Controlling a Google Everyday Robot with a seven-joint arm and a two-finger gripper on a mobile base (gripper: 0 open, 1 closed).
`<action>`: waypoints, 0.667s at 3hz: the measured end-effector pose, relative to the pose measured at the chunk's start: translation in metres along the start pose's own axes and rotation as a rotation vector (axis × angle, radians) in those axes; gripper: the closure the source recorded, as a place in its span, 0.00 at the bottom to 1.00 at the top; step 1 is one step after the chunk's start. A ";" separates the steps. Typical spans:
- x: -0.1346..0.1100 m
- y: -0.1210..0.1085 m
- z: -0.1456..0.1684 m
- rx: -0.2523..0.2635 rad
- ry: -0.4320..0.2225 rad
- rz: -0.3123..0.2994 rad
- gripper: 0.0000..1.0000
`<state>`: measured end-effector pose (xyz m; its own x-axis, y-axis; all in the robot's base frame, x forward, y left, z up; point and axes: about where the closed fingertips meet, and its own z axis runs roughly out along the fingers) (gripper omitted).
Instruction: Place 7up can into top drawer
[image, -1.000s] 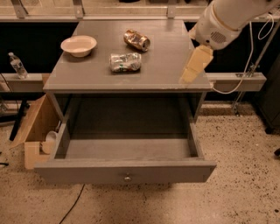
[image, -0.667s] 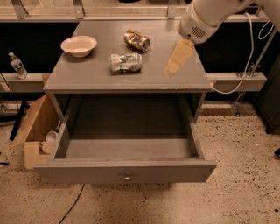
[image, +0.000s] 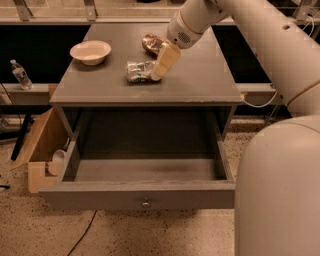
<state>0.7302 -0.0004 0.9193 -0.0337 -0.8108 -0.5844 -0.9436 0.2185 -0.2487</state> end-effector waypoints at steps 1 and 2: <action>0.000 0.000 0.000 0.000 0.000 0.000 0.00; -0.002 0.001 0.024 -0.036 0.006 -0.013 0.00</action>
Offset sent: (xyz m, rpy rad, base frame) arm 0.0159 0.0276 -0.0315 -0.0173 0.0432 0.0585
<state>0.7368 0.0145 0.9017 -0.0232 -0.8169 -0.5763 -0.9551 0.1883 -0.2285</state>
